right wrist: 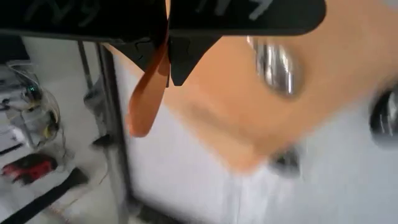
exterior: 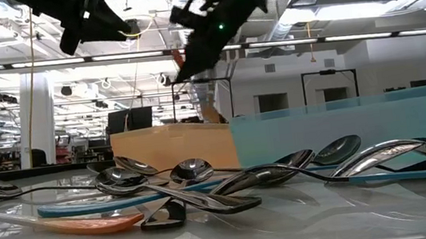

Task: Sort silverware by color (type)
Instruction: Put the orange spoon into the orange bin

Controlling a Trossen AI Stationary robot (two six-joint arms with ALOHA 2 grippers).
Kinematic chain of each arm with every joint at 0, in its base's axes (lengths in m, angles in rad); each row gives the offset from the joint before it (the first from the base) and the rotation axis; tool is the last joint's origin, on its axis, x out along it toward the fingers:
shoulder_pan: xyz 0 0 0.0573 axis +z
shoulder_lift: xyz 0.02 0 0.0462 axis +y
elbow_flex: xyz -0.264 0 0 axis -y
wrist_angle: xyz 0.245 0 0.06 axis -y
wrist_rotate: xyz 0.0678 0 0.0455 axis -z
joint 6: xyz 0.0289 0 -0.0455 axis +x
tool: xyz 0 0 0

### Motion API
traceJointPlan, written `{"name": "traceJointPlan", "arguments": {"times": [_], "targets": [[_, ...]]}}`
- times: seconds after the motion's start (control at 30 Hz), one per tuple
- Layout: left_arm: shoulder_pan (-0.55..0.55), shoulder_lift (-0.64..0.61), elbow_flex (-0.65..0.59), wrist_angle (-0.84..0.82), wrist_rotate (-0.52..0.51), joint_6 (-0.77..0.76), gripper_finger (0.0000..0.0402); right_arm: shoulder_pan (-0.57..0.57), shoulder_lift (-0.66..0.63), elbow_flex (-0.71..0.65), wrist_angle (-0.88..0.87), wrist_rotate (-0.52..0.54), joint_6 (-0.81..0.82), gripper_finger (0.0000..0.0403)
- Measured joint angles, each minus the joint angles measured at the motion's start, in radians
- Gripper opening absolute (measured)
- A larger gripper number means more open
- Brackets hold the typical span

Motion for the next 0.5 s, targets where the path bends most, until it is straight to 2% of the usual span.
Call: {"name": "traceJointPlan", "arguments": {"times": [0.27,0.5], "targets": [[0.001,-0.017,0.000,-0.048,-0.008,-0.011,0.0100,0.015,0.169,0.188,-0.168,0.015,-0.081,0.0003],[0.001,-0.017,0.000,-0.097,-0.007,-0.022,0.0100,0.019,0.257,0.201,-0.184,0.030,-0.081,0.0003]]}}
